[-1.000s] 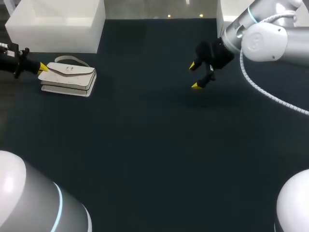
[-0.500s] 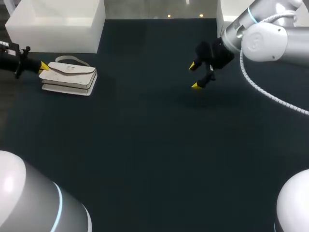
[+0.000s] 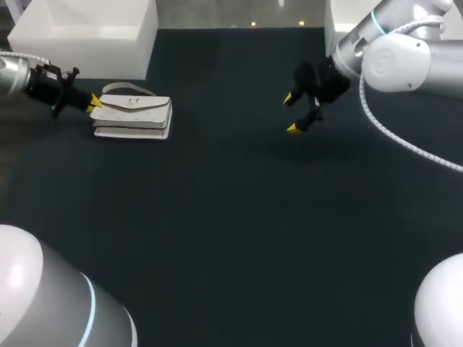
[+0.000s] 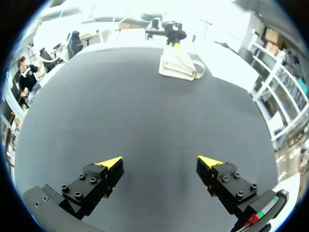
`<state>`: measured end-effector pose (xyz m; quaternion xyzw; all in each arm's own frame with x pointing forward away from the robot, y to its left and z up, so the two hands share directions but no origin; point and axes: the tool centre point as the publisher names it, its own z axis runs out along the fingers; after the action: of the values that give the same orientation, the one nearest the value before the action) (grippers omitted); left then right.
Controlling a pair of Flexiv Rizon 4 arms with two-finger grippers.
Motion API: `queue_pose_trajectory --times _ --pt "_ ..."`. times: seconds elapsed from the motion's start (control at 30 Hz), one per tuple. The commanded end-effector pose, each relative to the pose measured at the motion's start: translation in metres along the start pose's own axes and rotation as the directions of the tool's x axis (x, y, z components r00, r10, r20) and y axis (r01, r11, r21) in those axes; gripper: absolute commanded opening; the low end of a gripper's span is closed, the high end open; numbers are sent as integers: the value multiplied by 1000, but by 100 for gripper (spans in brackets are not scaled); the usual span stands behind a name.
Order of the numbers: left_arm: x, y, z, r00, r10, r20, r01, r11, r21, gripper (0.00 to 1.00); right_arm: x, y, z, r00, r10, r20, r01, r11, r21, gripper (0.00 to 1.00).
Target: Pick up the bag, open it, inspect its contents, close it, and place it on the opposite side
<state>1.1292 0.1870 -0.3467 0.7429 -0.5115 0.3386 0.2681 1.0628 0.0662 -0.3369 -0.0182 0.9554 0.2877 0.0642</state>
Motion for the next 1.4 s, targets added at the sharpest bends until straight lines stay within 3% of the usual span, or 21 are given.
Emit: queue_pose_trajectory --times 0.03,0.3,0.7,0.97,1.4 --pt "13 50 12 999 -11 36 -3 924 382 0 -1 0 1 1000 0 -3 0 1000 -1 100" --pt "32 70 42 999 -23 34 3 871 491 0 -1 0 1 1000 0 -3 0 1000 -1 100" --pt "59 84 79 999 5 31 -21 844 535 0 -1 0 1 1000 0 -3 0 1000 -1 100" --pt "73 88 92 999 37 7 -36 881 471 0 -1 0 1 1000 0 -3 0 1000 -1 100" --pt "73 88 113 999 43 9 -43 937 347 0 -1 0 1 1000 0 -3 0 1000 -1 100"
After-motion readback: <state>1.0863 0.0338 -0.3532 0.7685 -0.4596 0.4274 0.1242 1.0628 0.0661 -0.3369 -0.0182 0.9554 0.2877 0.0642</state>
